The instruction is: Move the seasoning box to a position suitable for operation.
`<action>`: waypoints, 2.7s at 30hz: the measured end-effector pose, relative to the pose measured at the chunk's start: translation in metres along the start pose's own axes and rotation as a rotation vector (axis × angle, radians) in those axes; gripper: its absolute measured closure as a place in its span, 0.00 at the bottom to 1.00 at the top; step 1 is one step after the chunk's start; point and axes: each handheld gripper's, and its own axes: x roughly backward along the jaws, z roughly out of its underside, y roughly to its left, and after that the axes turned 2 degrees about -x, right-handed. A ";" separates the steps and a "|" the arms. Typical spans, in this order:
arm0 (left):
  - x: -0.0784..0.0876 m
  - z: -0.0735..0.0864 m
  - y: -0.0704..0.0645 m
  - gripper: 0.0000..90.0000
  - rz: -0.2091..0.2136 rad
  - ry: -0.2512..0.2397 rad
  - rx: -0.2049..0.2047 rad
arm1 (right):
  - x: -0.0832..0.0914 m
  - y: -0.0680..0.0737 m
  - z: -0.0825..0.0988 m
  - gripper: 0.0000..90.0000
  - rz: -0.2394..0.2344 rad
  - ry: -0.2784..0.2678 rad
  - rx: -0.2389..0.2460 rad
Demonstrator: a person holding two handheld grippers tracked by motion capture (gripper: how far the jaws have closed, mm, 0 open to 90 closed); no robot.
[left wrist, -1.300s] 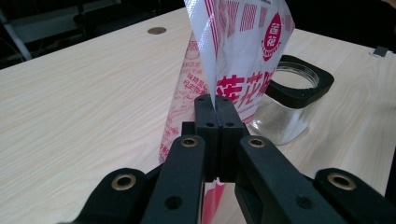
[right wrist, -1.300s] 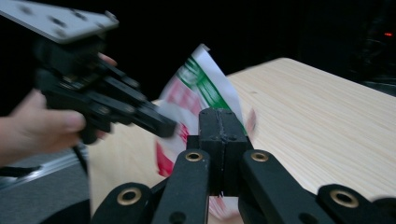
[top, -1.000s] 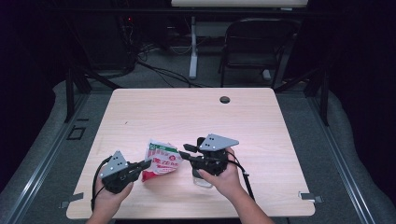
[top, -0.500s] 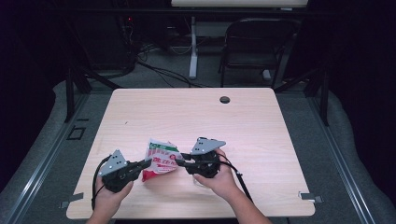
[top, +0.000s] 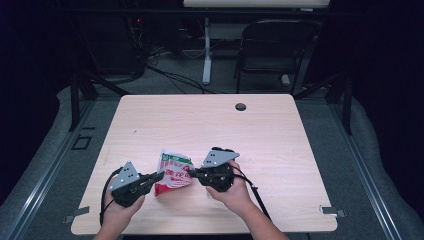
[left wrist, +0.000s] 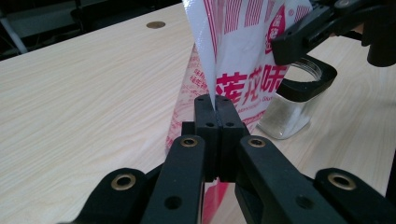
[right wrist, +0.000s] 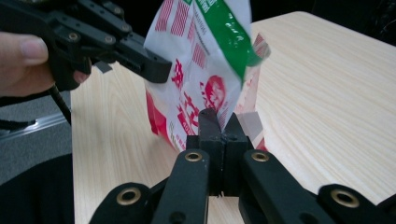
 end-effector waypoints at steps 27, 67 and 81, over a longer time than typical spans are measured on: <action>-0.018 0.023 0.000 0.51 0.146 0.051 0.098 | 0.010 0.003 0.001 1.00 -0.003 -0.026 0.013; -0.071 0.045 -0.010 0.35 0.177 0.196 0.170 | 0.024 0.007 0.018 1.00 -0.013 -0.063 -0.006; -0.083 0.053 -0.012 0.35 0.171 0.266 0.171 | 0.022 0.007 0.018 1.00 -0.017 -0.071 -0.010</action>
